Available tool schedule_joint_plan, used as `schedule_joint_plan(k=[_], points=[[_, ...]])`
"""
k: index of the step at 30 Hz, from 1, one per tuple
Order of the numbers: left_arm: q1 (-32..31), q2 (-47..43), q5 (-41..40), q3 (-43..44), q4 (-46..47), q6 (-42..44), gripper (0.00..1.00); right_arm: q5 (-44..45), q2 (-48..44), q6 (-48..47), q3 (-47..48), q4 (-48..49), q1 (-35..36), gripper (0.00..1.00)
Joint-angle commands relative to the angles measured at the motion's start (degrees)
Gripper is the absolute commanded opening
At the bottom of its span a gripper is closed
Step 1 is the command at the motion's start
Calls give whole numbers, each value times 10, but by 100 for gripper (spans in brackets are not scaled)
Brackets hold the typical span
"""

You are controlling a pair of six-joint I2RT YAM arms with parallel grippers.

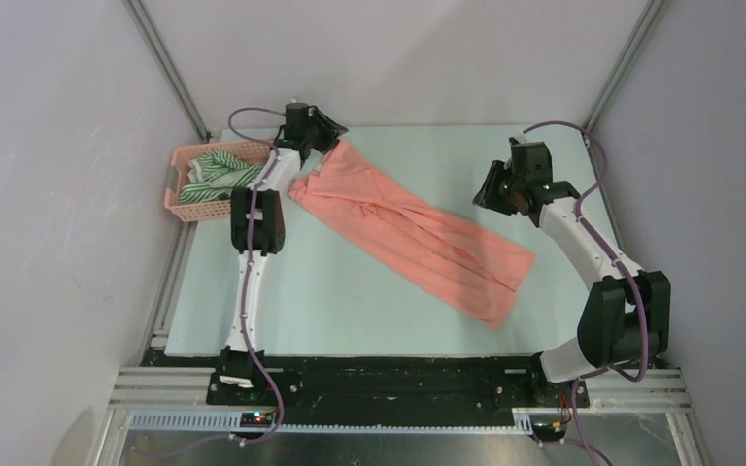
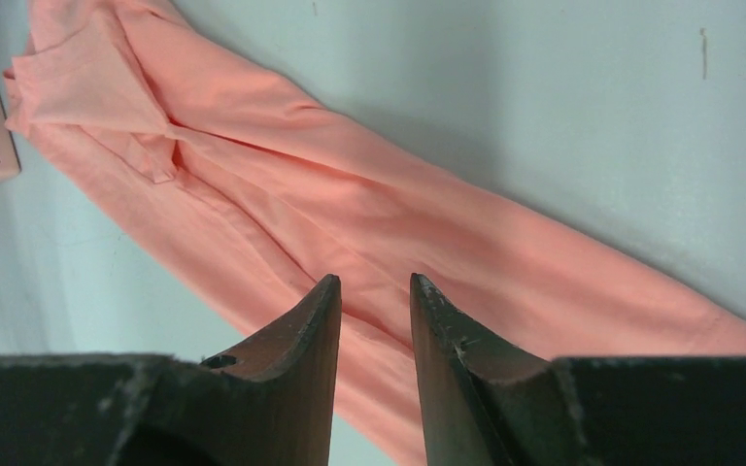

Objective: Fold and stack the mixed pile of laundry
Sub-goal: Fold the T-shirt at the center of the board.

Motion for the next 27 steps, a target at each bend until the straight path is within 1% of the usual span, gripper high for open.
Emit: schedule_joint_plan(k=[1,2,3,4,5,6,7,8,9,10,11,12,14,17,18,22,25,27], points=[[-19,-102,51,-79,153,1,55,8,-17,-23,4,-22,-10,37],[-21,-137,55,-100,154,21,60,8,-18,-25,5,-24,-10,37],[-23,-157,62,-149,154,26,62,5,-19,-28,5,-29,-11,37],[-24,-197,66,-174,154,32,64,3,-20,-29,4,-32,-11,37],[-24,-215,74,-226,154,36,65,-2,-22,-30,4,-37,-11,38],[-24,-254,75,-252,154,41,65,-5,-25,-30,3,-37,-11,38],[-24,-273,72,-311,154,45,65,-10,-26,-32,1,-38,-10,38],[-25,-312,67,-339,155,49,65,-12,-27,-32,0,-39,-9,38],[-25,-348,58,-393,155,51,65,-11,-27,-34,-1,-44,-8,38],[-25,-363,54,-419,157,59,65,-9,-27,-35,-1,-48,-9,38],[-27,-392,45,-466,158,63,65,-3,-27,-40,-2,-53,-10,39],[-28,-407,40,-487,159,70,65,5,-27,-44,-3,-56,-11,39],[-30,-447,28,-568,159,76,65,7,-26,-50,-3,-71,-20,40],[-30,-510,5,-646,158,71,64,17,-28,-64,-4,-88,-31,41],[-31,-522,-7,-686,157,67,64,33,-27,-70,-4,-103,-37,42],[-36,-581,-33,-783,155,37,62,50,-17,-87,-15,-140,-82,46],[-42,-590,-50,-820,154,31,62,42,4,-99,-18,-156,-133,52],[-42,-589,-58,-837,153,24,62,36,23,-112,-18,-160,-153,54]])
